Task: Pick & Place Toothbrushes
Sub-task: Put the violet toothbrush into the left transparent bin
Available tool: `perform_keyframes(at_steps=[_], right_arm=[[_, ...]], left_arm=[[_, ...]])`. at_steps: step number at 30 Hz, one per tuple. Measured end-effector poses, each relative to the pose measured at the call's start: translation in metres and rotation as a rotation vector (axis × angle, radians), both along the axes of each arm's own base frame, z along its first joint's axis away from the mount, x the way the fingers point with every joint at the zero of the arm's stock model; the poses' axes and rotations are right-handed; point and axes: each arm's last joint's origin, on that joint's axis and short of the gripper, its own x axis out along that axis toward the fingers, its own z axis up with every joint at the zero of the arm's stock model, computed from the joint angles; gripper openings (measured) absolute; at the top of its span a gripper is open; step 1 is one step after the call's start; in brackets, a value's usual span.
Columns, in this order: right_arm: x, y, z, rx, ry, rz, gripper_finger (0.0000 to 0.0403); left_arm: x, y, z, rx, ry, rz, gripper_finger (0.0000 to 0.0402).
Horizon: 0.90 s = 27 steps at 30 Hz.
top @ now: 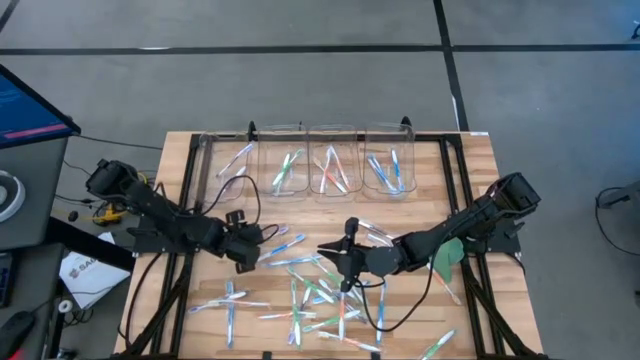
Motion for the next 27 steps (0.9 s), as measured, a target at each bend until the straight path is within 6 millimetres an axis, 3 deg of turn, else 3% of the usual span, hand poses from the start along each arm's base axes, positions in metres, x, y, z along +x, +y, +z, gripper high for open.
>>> perform_keyframes(at_steps=[7, 12, 17, 22, 27], right_arm=[[0.000, -0.001, 0.000, 0.024, -0.005, -0.006, 0.0048], [0.000, -0.001, 0.000, 0.024, -0.005, -0.006, 0.0048], [0.000, -0.001, -0.001, 0.020, 0.004, -0.006, 0.0048], [0.000, -0.001, -0.003, 0.017, 0.018, -0.008, 0.0048], [0.001, 0.000, -0.006, 0.032, 0.023, -0.013, 0.0048]], left_arm=[[-0.006, 0.001, -0.014, -0.075, -0.002, -0.007, 0.0181], [-0.015, 0.004, -0.026, -0.114, -0.014, 0.084, 0.0168], [-0.019, 0.005, -0.030, -0.150, -0.032, 0.171, 0.0121], [-0.019, 0.005, -0.029, -0.151, -0.043, 0.171, 0.0038], [-0.020, 0.006, -0.024, -0.180, -0.073, 0.193, 0.0031]])
